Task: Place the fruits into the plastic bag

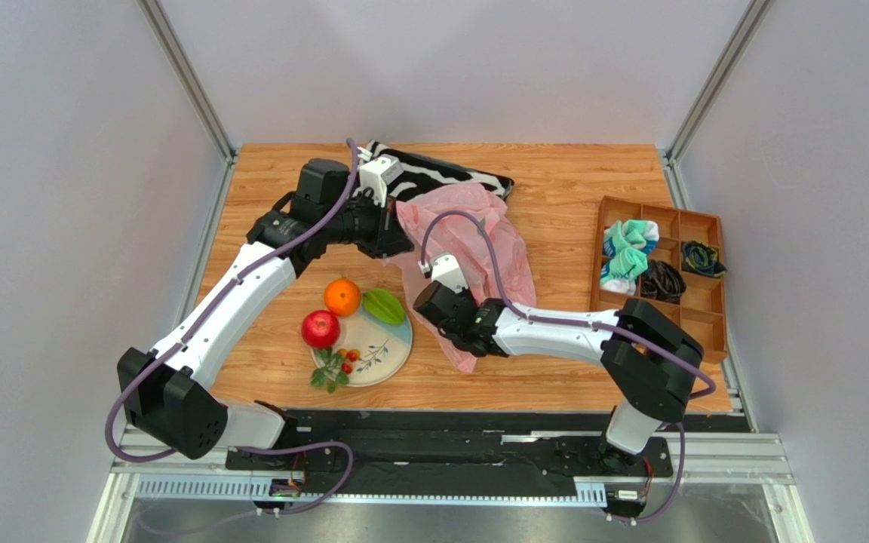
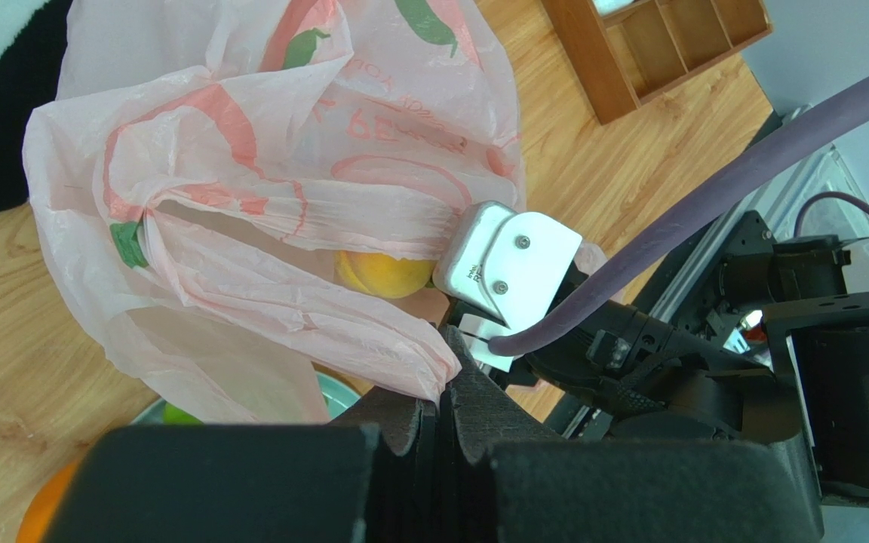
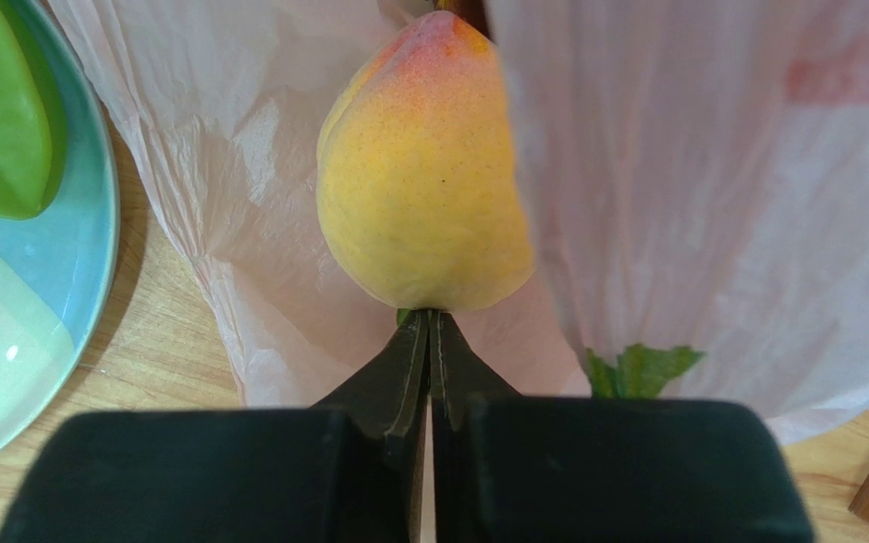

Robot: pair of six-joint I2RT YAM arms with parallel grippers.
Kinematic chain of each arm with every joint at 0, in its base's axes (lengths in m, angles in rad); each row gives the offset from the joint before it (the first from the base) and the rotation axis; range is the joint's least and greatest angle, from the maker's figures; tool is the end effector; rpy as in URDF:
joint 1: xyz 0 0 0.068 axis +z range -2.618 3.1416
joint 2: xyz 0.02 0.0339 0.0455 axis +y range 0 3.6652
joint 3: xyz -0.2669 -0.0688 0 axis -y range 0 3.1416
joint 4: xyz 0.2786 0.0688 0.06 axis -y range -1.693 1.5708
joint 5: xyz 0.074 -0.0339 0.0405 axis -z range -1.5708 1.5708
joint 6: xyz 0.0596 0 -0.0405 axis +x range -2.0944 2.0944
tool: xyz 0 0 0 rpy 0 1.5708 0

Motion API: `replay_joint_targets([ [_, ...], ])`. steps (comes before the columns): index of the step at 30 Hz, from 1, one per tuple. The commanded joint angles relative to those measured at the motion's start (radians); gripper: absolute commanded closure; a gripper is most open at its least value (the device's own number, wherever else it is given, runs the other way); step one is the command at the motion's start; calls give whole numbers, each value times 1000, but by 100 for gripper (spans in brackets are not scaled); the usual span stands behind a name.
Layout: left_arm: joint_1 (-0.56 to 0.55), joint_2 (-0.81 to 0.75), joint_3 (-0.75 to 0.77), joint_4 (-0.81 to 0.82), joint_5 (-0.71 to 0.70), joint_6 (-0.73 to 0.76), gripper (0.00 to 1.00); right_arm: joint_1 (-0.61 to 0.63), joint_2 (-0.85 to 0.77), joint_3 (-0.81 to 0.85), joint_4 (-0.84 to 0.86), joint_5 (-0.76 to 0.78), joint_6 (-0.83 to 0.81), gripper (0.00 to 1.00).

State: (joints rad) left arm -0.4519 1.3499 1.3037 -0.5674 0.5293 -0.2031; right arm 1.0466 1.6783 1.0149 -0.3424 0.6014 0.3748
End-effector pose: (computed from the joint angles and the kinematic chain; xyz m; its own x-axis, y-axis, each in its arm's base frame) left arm 0.2974 -0.1778 0.3488 -0.6583 0.1260 -0.7421 0.6284 0.6347 -0.4497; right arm 0.2149 0.3043 0.1506 -0.5992 -0.4333 -0.6732 -0.3684 0.8958 -0.2487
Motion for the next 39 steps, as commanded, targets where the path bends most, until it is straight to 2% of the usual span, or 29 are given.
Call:
replay_joint_targets([
  [1,-7,-32,5,0,12,-2,100,6,-38,34,0,14,26,90],
  [4,-5,-35,3,-2,11,-2,100,6,-83,27,16,-32,10,77],
  [5,-7,-35,5,-2,11,-2,100,6,-116,24,20,-47,3,68],
  [7,-7,-35,3,0,11,-2,100,12,-158,17,36,-98,-11,57],
  [8,-7,-35,3,0,11,-2,100,19,-179,17,42,-110,-19,46],
  [11,-7,-34,3,-2,11,-2,100,55,-279,34,37,-176,-48,32],
  [19,-7,-34,3,1,8,-4,100,69,-472,28,-102,-396,65,28],
  [25,-7,-32,3,3,18,-10,100,122,-615,-79,-239,-365,200,28],
  [32,-7,-37,0,9,28,-15,100,133,-889,-219,-342,-341,418,28],
  [35,-7,-38,0,11,28,-15,100,133,-951,-274,-357,-334,466,28],
  [39,-7,-41,0,11,28,-15,100,133,-957,-323,-334,-347,489,29],
])
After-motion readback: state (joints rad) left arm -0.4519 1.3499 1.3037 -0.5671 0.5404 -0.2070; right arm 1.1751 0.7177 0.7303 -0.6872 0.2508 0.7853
